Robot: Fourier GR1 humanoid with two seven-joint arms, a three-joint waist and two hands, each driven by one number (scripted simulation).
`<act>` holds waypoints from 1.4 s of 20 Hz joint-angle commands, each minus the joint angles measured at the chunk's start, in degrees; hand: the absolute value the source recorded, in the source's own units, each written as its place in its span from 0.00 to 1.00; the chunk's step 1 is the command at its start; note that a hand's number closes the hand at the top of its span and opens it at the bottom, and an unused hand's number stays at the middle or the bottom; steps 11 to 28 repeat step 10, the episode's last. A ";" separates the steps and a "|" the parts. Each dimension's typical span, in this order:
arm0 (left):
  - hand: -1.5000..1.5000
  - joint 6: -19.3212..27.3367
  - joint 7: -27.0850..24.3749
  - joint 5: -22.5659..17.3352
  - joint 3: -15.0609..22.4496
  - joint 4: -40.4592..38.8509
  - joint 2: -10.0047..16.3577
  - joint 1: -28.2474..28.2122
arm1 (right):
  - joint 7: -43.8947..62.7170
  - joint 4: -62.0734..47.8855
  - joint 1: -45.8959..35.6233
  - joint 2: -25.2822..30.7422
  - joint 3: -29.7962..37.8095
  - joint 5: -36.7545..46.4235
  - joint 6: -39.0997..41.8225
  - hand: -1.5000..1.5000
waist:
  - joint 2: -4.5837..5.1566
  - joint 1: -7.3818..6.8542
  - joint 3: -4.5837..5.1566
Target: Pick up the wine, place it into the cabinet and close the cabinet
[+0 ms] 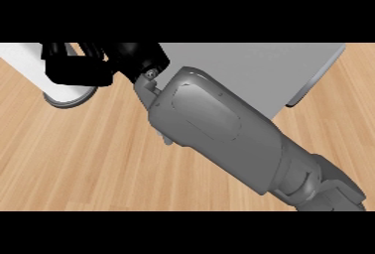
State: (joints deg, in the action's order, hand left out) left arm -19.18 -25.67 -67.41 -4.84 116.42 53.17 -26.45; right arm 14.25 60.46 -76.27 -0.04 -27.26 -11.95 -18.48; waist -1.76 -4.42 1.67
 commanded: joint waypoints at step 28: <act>1.00 2.16 1.51 -0.91 0.11 1.73 -0.03 1.37 | -6.81 -13.23 5.53 6.08 3.44 1.07 -0.43 1.00 | 3.90 3.00 -1.64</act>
